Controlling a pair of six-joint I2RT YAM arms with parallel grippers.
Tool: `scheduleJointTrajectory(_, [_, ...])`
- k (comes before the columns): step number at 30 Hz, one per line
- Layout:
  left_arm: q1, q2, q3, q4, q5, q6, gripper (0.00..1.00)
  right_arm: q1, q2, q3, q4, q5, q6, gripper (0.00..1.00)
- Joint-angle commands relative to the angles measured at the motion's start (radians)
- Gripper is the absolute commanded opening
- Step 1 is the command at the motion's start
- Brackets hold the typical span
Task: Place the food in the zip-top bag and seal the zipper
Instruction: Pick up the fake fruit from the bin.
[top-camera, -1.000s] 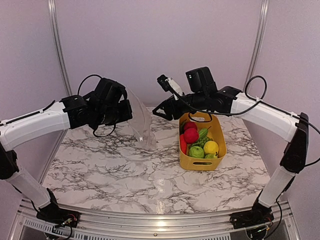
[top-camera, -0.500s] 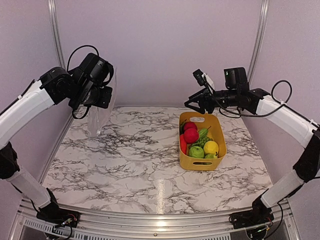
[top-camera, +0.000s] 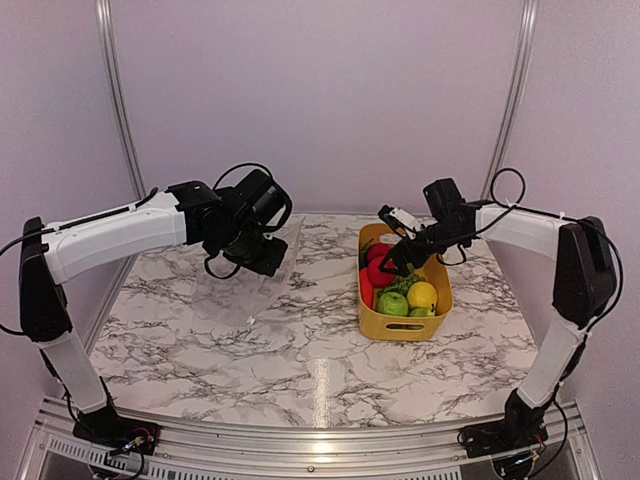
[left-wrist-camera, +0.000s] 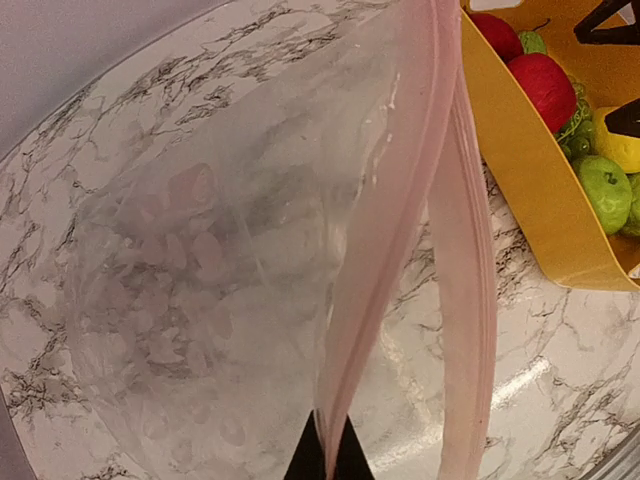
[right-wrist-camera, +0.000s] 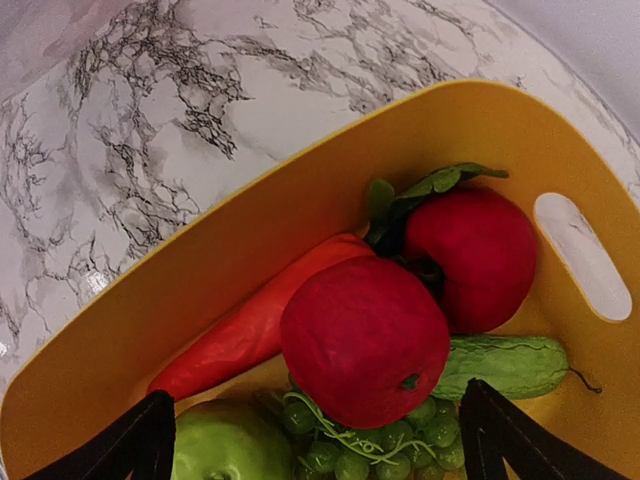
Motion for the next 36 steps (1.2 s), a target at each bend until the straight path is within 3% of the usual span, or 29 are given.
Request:
scheduleJointTrajectory(1, [0.001,-0.037,-0.003,0.091,0.08,-0.034,0.0,-0.035,0.08,0.054,-0.028,0.021,-0.004,0.94])
scheduleJointTrajectory(14, [0.001,-0.119,-0.115,0.224,0.168,-0.104,0.0,-0.047,0.231,0.13,-0.022,-0.065,0.044,0.9])
scheduleJointTrajectory(16, [0.0,-0.122,-0.123,0.235,0.179,-0.113,0.0,-0.046,0.245,0.138,-0.025,-0.083,0.05,0.85])
scheduleJointTrajectory(25, [-0.001,-0.126,-0.138,0.25,0.154,-0.116,0.0,-0.048,0.178,0.119,-0.03,-0.095,0.065,0.39])
scheduleJointTrajectory(29, [-0.001,-0.117,-0.147,0.269,0.153,-0.129,0.0,-0.048,0.073,0.097,-0.053,-0.099,0.052,0.36])
scheduleJointTrajectory(36, [-0.002,-0.078,-0.144,0.304,0.156,-0.155,0.0,0.003,-0.134,0.104,-0.098,-0.304,0.052,0.35])
